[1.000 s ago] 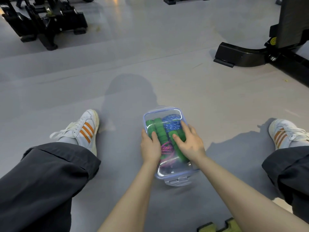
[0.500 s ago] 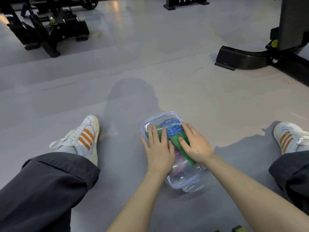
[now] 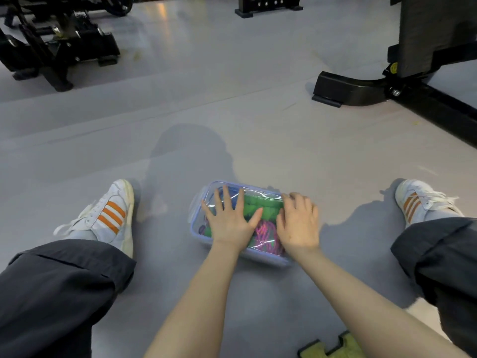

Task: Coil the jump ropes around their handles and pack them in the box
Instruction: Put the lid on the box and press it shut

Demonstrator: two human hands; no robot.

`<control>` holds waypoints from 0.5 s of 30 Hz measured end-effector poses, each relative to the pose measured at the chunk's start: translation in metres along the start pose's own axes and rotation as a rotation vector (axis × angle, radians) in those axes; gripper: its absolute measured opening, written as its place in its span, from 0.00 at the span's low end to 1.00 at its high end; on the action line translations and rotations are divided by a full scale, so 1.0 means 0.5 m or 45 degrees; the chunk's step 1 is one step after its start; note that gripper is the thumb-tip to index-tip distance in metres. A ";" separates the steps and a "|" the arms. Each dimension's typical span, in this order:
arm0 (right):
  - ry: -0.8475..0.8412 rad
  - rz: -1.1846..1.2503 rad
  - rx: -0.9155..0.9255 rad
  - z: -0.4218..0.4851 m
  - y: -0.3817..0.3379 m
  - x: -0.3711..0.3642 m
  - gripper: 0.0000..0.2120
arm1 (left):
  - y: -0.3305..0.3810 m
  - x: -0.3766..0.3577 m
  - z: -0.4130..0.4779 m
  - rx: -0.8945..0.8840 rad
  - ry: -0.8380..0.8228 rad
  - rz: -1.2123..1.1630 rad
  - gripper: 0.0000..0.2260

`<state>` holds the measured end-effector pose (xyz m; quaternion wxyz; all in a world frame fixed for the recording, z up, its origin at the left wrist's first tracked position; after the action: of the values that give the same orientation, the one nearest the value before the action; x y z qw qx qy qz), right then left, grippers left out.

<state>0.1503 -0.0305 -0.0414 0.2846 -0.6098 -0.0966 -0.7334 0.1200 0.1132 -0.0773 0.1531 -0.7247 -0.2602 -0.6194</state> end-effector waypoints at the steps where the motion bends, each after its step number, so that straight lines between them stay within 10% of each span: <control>1: 0.029 0.038 -0.088 -0.025 -0.001 -0.007 0.24 | 0.015 0.007 -0.009 0.014 0.015 -0.009 0.31; 5: 0.334 0.595 -0.320 -0.116 0.002 -0.026 0.24 | 0.136 -0.005 -0.086 -0.360 -0.028 0.028 0.27; 11: 0.466 1.248 -0.808 -0.133 0.119 -0.009 0.16 | 0.175 -0.030 -0.129 -0.191 -0.112 0.139 0.35; 15: 0.126 1.007 -0.414 -0.071 0.154 0.011 0.20 | 0.186 -0.039 -0.130 -0.205 -0.106 0.139 0.43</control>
<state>0.1610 -0.1125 -0.0606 0.4483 -0.6009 0.2750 -0.6019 0.1175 -0.0019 -0.0749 0.1170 -0.7728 -0.1758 -0.5985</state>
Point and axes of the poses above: each hand's wrist, its own z-axis towards the middle knuckle, its own x-axis out of the back of the hand, y = z × x, the point moved 9 cm from there along z, towards the middle knuckle, and after that the axes turned 15 degrees about x, right-handed, at the moved point
